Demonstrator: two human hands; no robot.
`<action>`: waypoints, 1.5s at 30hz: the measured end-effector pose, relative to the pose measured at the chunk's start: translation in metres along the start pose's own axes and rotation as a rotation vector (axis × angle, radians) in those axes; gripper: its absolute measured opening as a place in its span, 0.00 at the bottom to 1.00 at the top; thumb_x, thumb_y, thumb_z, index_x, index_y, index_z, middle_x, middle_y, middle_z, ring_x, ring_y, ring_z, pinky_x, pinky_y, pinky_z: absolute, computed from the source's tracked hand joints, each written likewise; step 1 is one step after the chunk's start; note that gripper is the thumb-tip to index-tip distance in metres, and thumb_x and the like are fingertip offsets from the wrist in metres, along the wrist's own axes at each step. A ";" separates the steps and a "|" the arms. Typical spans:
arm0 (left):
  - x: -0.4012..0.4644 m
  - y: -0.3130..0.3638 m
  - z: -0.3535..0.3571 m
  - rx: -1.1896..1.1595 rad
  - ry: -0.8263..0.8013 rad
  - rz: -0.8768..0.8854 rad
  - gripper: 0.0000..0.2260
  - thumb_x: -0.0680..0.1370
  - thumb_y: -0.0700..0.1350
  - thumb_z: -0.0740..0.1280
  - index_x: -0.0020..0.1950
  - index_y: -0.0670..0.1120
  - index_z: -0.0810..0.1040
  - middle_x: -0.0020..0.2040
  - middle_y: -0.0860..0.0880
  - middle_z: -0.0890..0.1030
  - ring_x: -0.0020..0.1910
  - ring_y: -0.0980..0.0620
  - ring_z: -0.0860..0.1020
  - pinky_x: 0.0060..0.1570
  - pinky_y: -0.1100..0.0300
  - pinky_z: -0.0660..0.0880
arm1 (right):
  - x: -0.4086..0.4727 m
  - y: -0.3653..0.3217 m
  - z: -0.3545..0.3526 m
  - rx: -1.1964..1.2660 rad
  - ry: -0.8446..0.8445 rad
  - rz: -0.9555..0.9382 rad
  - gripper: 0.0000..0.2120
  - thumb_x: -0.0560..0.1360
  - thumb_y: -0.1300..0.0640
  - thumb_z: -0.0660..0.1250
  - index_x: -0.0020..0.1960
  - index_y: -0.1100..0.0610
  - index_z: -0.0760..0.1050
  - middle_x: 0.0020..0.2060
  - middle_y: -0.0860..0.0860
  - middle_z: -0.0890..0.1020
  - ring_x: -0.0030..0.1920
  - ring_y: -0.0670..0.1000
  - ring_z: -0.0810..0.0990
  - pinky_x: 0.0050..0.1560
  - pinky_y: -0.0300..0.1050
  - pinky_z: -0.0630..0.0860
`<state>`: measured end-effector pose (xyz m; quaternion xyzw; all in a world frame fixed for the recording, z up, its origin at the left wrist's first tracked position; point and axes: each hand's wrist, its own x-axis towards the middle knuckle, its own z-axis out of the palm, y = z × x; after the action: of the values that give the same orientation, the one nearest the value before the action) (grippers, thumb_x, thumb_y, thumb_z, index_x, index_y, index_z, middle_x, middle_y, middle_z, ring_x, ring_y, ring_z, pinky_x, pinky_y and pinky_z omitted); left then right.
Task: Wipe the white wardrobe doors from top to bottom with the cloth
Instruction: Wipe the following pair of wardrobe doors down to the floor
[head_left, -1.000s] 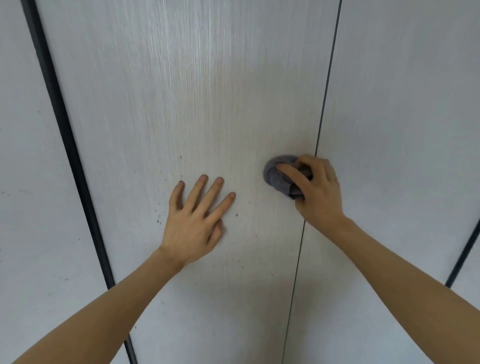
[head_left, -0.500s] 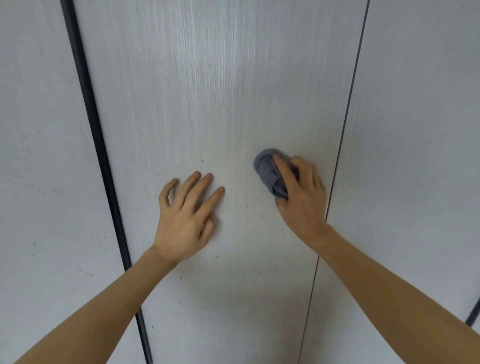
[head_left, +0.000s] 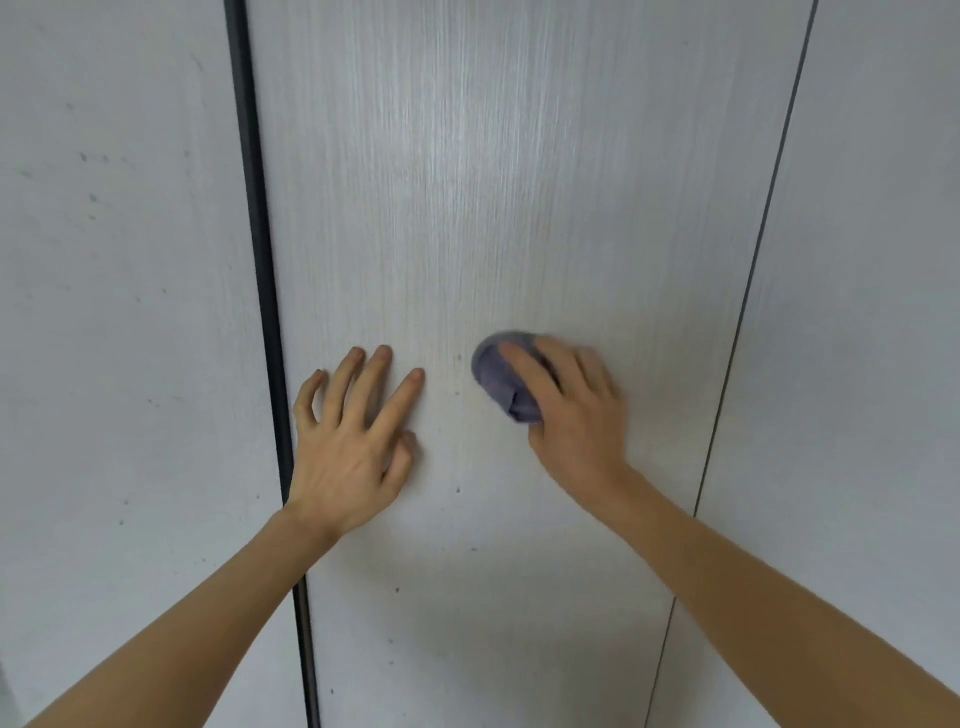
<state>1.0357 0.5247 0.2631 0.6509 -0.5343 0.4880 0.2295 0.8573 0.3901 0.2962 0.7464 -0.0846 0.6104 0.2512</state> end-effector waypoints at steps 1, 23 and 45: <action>0.001 -0.003 -0.001 0.007 -0.014 -0.012 0.23 0.76 0.50 0.55 0.70 0.46 0.66 0.70 0.39 0.66 0.70 0.37 0.63 0.63 0.38 0.58 | 0.023 0.004 0.002 0.003 0.049 0.074 0.25 0.65 0.67 0.59 0.62 0.53 0.67 0.56 0.51 0.70 0.49 0.53 0.70 0.40 0.45 0.75; 0.010 -0.054 -0.030 0.091 -0.076 0.008 0.22 0.75 0.49 0.55 0.67 0.46 0.74 0.71 0.40 0.67 0.71 0.38 0.62 0.66 0.37 0.54 | 0.083 -0.022 0.020 0.002 0.084 0.137 0.26 0.67 0.66 0.55 0.65 0.58 0.67 0.54 0.52 0.75 0.46 0.54 0.68 0.38 0.44 0.73; -0.032 -0.103 -0.022 0.036 -0.173 -0.096 0.27 0.77 0.53 0.54 0.75 0.48 0.58 0.73 0.42 0.64 0.72 0.42 0.62 0.62 0.39 0.67 | 0.008 -0.102 0.069 -0.031 -0.329 -0.646 0.17 0.73 0.62 0.56 0.58 0.56 0.75 0.48 0.51 0.80 0.45 0.53 0.73 0.44 0.46 0.66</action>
<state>1.1231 0.5910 0.2675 0.7193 -0.5116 0.4280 0.1940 0.9628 0.4460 0.2673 0.8191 0.1070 0.3698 0.4252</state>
